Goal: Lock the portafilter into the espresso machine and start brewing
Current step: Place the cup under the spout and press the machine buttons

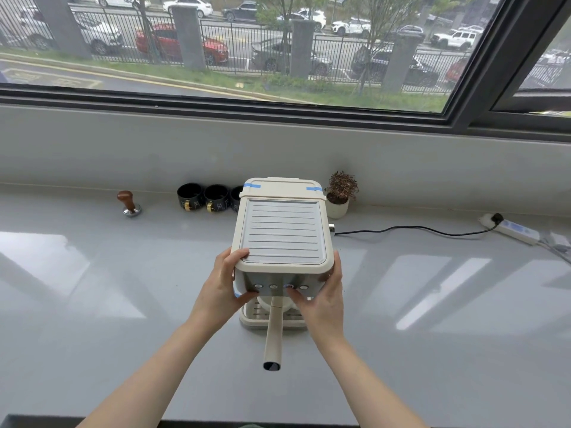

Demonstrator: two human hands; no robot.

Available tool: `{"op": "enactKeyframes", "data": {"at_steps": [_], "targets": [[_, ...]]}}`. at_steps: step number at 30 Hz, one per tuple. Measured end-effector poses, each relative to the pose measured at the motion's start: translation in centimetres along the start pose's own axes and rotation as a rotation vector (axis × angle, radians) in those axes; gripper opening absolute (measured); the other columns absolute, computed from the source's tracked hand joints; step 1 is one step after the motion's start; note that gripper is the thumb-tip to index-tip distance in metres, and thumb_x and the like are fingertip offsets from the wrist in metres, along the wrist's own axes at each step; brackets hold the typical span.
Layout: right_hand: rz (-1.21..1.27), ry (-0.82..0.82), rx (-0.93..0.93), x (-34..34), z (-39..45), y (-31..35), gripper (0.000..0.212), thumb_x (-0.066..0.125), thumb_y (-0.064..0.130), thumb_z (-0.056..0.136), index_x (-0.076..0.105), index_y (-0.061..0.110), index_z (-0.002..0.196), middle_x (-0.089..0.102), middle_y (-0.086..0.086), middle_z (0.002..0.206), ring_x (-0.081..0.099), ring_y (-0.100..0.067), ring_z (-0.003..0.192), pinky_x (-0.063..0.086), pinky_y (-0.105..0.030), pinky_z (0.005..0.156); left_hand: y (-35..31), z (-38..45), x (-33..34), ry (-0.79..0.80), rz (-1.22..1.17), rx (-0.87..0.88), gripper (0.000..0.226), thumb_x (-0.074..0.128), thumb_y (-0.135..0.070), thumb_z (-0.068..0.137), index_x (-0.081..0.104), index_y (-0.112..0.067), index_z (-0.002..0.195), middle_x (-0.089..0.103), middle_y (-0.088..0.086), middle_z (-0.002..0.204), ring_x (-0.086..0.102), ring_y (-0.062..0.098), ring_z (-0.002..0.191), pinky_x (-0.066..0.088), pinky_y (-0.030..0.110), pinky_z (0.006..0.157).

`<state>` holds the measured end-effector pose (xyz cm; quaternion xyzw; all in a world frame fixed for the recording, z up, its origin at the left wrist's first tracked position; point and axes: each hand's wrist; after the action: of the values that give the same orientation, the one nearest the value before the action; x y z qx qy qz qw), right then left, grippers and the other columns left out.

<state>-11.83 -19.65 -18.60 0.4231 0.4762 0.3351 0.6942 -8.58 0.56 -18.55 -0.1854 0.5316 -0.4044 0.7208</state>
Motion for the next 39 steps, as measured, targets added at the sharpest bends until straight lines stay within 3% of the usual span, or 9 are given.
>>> {"op": "enactKeyframes", "data": {"at_steps": [5,9,14,17,20,23,31,36,39], "targets": [[0.032,-0.015,0.015,0.3,0.0,0.1,0.108,0.083,0.026,0.063,0.010,0.040,0.142,0.038,0.014,0.136,0.042,0.009,0.110,0.038,-0.001,0.081,0.0,0.0,0.0,0.006,0.004,0.009,0.094,0.084,-0.008,0.061,0.025,-0.041,0.127,0.038,0.003,0.138,0.054,0.015,0.099,0.052,0.029,0.084],[0.052,-0.043,0.032,0.6,-0.1,0.0,0.108,0.083,0.023,0.063,0.012,0.039,0.143,0.041,0.009,0.137,0.047,-0.008,0.112,0.044,-0.021,0.089,-0.1,0.0,0.1,0.003,-0.005,-0.001,0.092,0.084,-0.008,0.062,0.027,-0.037,0.128,0.038,0.002,0.137,0.054,0.014,0.099,0.052,0.029,0.082],[0.074,-0.066,0.036,1.1,-0.3,0.1,0.107,0.082,0.022,0.065,0.012,0.040,0.143,0.041,0.009,0.141,0.046,-0.013,0.127,0.047,-0.035,0.099,-0.2,-0.1,0.1,-0.004,-0.034,-0.018,0.091,0.083,-0.006,0.062,0.029,-0.037,0.127,0.035,-0.009,0.133,0.050,0.004,0.096,0.050,0.025,0.080],[0.065,-0.067,0.042,0.9,-0.2,0.0,0.107,0.082,0.025,0.064,0.013,0.040,0.143,0.042,0.010,0.140,0.048,-0.011,0.123,0.048,-0.031,0.094,-0.2,-0.1,0.1,0.001,-0.034,-0.019,0.091,0.083,-0.006,0.062,0.028,-0.039,0.127,0.035,-0.010,0.133,0.051,0.006,0.095,0.047,0.022,0.080],[0.032,-0.050,0.050,0.4,-0.1,-0.1,0.107,0.084,0.029,0.062,0.014,0.041,0.141,0.045,0.013,0.135,0.047,0.002,0.110,0.042,-0.008,0.082,-0.3,-0.2,0.0,-0.001,-0.040,-0.018,0.092,0.083,-0.007,0.063,0.026,-0.043,0.126,0.034,-0.010,0.134,0.054,0.011,0.098,0.047,0.023,0.081],[0.018,-0.023,0.046,0.1,-0.1,-0.3,0.107,0.085,0.026,0.062,0.015,0.039,0.143,0.047,0.012,0.133,0.045,0.009,0.106,0.038,0.001,0.077,-0.3,-0.1,0.0,-0.001,-0.052,-0.022,0.093,0.083,-0.007,0.064,0.025,-0.044,0.126,0.035,-0.008,0.135,0.054,0.014,0.103,0.048,0.027,0.084],[-0.088,0.035,0.026,-0.7,-0.2,-0.1,0.106,0.081,0.024,0.068,0.007,0.039,0.144,0.047,0.012,0.134,0.042,0.019,0.105,0.043,-0.016,0.080,-0.3,-0.3,-0.1,-0.007,-0.071,-0.038,0.092,0.083,-0.006,0.063,0.028,-0.045,0.126,0.035,-0.014,0.134,0.052,0.003,0.102,0.046,0.021,0.084],[-0.075,0.068,0.034,-1.4,0.0,1.0,0.095,0.077,0.027,0.069,0.015,0.045,0.139,0.045,0.023,0.134,0.048,-0.001,0.120,0.047,-0.023,0.087,-0.1,-0.7,0.1,-0.027,-0.113,-0.057,0.096,0.082,-0.006,0.064,0.028,-0.057,0.125,0.038,-0.018,0.131,0.050,-0.003,0.105,0.044,0.002,0.079],[-0.093,0.103,-0.009,-2.9,-0.2,2.0,0.090,0.075,0.025,0.074,0.014,0.049,0.135,0.040,0.028,0.132,0.047,0.003,0.120,0.043,-0.012,0.081,0.1,-0.7,0.3,-0.022,-0.107,-0.062,0.092,0.083,-0.007,0.064,0.030,-0.053,0.124,0.040,-0.014,0.131,0.048,-0.005,0.105,0.044,0.002,0.080]]}}
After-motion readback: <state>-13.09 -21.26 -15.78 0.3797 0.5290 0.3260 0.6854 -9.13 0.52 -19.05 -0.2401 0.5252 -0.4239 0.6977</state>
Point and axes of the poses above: each hand's wrist, its own z-axis towards the middle knuckle, its own x-axis out of the palm, y = z × x
